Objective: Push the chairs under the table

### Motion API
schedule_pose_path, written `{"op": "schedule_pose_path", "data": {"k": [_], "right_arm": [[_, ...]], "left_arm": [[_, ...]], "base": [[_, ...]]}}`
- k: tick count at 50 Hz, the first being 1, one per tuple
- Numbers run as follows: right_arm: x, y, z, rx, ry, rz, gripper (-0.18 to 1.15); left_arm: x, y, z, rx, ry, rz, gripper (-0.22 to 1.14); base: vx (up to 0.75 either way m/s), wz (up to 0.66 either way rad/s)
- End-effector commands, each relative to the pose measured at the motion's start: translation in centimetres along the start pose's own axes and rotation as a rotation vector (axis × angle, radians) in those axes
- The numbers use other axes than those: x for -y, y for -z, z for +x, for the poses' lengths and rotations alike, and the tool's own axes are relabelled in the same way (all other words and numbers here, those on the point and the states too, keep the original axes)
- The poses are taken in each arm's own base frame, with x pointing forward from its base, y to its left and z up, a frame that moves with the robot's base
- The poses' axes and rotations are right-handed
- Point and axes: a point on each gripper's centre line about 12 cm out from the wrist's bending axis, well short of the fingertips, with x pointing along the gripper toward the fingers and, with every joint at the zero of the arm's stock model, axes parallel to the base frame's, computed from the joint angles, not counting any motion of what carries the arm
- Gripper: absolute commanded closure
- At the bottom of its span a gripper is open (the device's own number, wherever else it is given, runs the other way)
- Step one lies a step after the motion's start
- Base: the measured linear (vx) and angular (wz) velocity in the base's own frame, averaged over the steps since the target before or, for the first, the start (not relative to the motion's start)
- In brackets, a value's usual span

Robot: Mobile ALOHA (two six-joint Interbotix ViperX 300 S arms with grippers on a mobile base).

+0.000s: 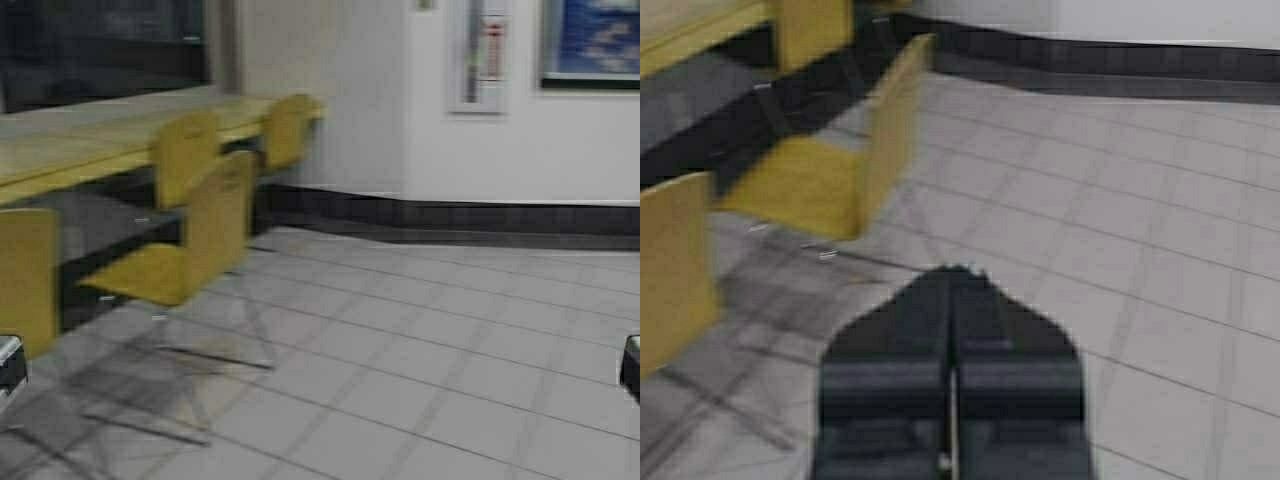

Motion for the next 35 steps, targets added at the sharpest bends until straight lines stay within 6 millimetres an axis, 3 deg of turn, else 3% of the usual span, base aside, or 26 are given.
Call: {"op": "schedule_pose_path", "data": {"k": [1,35], "right_arm": [[-0.1,-0.6,0.1,0.012,-0.002,0.001,0.93],[-0.1,-0.5,-0.3,0.004,-0.002,0.069,0.93]], "left_arm": [[0.1,-0.4,0.1,0.012,0.002,-0.001,0.89],[0.1,-1.7,0.2,0.044,0.004,-0.015,0.89]], "base": [[0.17,0.62],[0.16,0.59]]}}
